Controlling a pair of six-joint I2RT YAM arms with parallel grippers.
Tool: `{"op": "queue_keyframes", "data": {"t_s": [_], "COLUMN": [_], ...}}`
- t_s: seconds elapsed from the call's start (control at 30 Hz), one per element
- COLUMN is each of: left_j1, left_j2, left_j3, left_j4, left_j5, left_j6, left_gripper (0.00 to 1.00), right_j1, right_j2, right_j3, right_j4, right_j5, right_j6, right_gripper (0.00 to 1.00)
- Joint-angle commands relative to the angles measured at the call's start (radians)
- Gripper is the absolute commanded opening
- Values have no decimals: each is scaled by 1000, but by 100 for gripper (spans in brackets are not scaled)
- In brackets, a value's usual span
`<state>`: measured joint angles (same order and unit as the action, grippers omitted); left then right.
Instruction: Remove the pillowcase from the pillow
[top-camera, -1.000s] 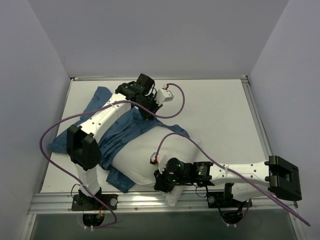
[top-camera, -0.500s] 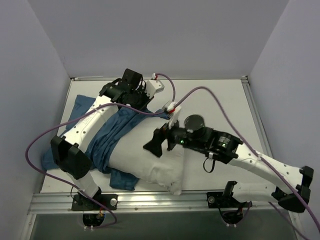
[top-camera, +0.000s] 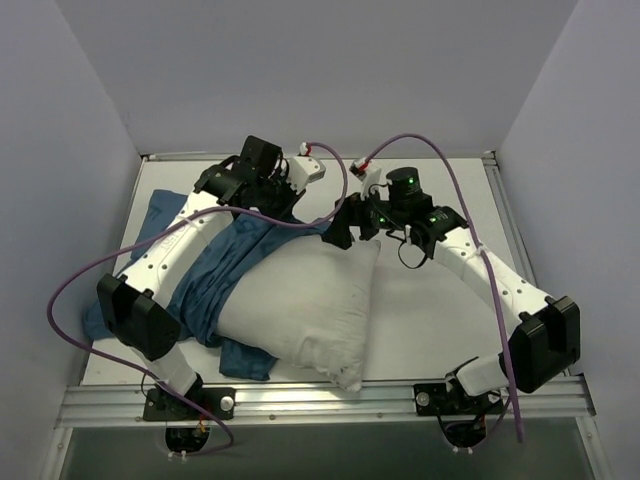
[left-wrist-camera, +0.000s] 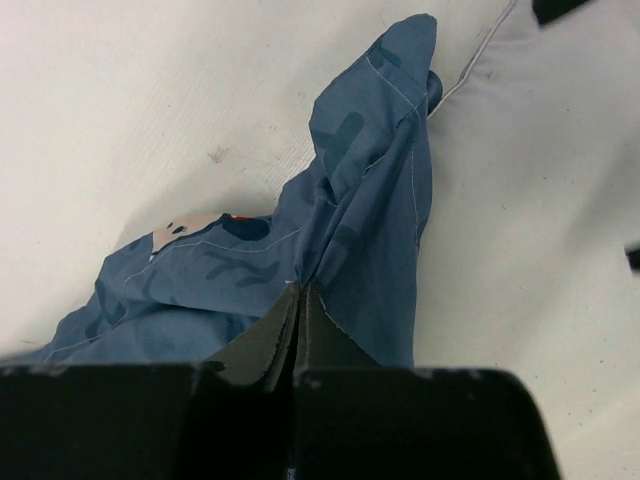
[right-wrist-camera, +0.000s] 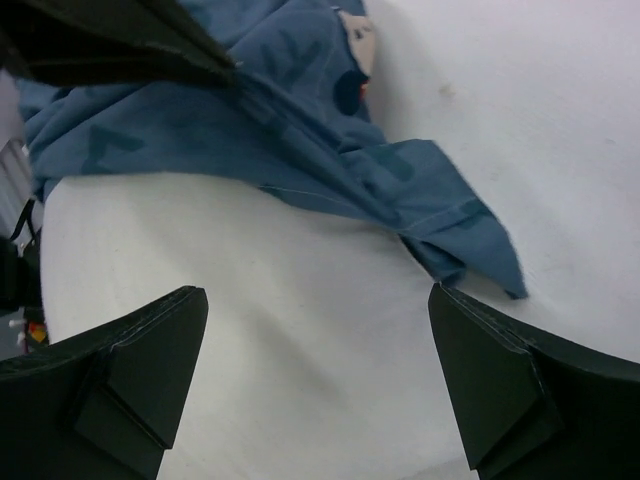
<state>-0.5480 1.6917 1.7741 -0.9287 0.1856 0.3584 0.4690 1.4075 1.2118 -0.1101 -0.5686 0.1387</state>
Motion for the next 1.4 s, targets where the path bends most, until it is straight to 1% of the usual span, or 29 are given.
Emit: {"op": "queue_keyframes", "data": {"t_s": [0.0, 0.07, 0.1, 0.13, 0.2, 0.23, 0.37, 0.5, 0.53, 0.57, 0.6, 0.67, 0.7, 0.8, 0.87, 0.97, 1.0, 1.1, 1.13, 1.2, 1.27, 1.37], "left_j1": [10, 13, 11, 13, 14, 14, 23, 28, 29, 39, 46, 68, 92, 141, 172, 270, 328, 417, 471, 520, 595, 654], "left_j2": [-43, -43, -44, -44, -44, -44, -43, -44, -43, -43, -41, -41, -43, -55, -66, -57, -52, -18, -7, 22, 46, 66], "left_j3": [36, 36, 38, 39, 41, 42, 38, 33, 33, 34, 35, 33, 28, -8, -47, -107, -113, -117, -110, -104, -102, -110], "left_j4": [54, 57, 57, 57, 60, 60, 62, 67, 67, 70, 71, 74, 74, 87, 116, 159, 168, 220, 240, 261, 300, 340], "left_j5": [-6, -11, -14, -15, -27, -31, -34, -35, -35, -37, -38, -31, -32, -54, -107, -136, -152, -201, -209, -251, -278, -305], "left_j6": [-22, -24, -24, -26, -26, -26, -24, -25, -26, -30, -35, -42, -42, -24, 13, 43, 51, 86, 97, 140, 183, 218], "left_gripper": [2, 2, 2, 2, 2, 2, 2, 2, 2, 2, 2, 2, 2, 2, 2, 2, 2, 2, 2, 2, 2, 2], "right_j1": [63, 82, 89, 101, 150, 163, 189, 220, 241, 247, 249, 243, 238, 208, 175, 151, 136, 105, 99, 89, 85, 68], "right_j2": [-15, 7, 28, 39, 79, 90, 128, 163, 174, 197, 211, 247, 252, 226, 179, 99, 82, 35, 28, 13, 1, -19], "right_j3": [-6, -30, -49, -85, -112, -136, -196, -209, -209, -198, -192, -184, -190, -253, -285, -356, -371, -438, -471, -498, -523, -517], "right_j4": [92, 99, 149, 162, 162, 167, 234, 247, 239, 218, 207, 181, 179, 214, 216, 185, 175, 138, 133, 121, 113, 102], "right_j5": [-152, -151, -151, -133, -76, -32, 51, 65, 70, 69, 56, 56, 91, 133, 150, 197, 210, 230, 230, 242, 259, 269], "right_j6": [-82, -79, -68, -56, -63, -68, -47, -68, -77, -89, -94, -84, -58, 8, 36, 78, 82, 94, 98, 113, 122, 128], "right_gripper": [100, 100, 100, 100, 100, 100, 100, 100, 96, 88, 70, 36, 0, 0, 0, 0, 0, 0, 0, 0, 0, 0]}}
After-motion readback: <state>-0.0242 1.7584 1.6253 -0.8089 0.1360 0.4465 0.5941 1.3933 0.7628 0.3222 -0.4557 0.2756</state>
